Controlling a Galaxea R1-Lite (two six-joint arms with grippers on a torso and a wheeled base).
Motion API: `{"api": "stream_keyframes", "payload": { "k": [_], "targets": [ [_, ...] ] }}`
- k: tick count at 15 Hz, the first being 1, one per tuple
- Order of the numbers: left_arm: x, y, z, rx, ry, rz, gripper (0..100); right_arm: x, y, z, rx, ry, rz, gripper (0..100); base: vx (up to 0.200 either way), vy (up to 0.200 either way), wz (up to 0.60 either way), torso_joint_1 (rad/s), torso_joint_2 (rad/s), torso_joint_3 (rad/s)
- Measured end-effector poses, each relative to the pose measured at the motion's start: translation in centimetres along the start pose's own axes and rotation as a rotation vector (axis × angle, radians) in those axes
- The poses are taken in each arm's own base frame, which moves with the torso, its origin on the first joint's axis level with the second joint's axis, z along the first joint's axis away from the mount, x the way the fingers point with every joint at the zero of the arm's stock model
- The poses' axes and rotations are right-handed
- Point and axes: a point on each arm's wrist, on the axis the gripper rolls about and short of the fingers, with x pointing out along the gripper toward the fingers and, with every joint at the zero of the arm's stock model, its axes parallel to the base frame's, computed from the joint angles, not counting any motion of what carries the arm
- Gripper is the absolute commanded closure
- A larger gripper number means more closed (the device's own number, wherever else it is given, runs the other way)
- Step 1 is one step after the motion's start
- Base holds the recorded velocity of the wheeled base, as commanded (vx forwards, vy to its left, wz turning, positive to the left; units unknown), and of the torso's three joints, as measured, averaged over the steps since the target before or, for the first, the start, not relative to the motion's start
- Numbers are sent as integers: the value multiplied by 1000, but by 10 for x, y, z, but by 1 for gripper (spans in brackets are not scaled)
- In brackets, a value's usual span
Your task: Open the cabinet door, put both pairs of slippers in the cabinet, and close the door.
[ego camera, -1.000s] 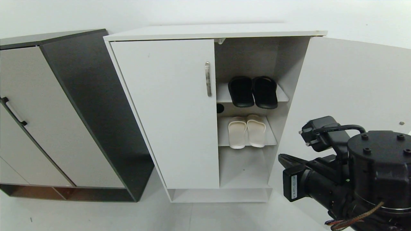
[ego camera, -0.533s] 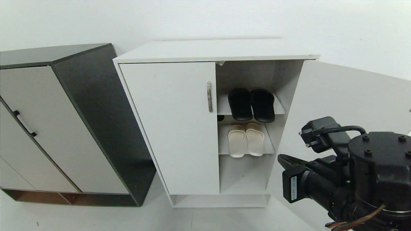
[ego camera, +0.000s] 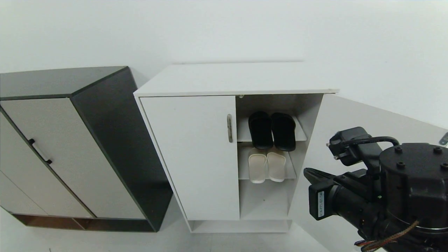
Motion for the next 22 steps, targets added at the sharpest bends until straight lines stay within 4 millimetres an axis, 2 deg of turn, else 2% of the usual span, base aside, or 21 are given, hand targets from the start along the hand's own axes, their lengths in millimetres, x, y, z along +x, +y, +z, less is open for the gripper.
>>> {"api": "stream_keyframes", "payload": {
  "k": [18,22],
  "targets": [
    [0,0,0,0,0,0,100,1,1,-5,-3,17,19,100,0,0,0,222,-537,-318],
    [0,0,0,0,0,0,100,2,1,-8,-16,27,19,100,0,0,0,38,-99,-51]
  ]
}}
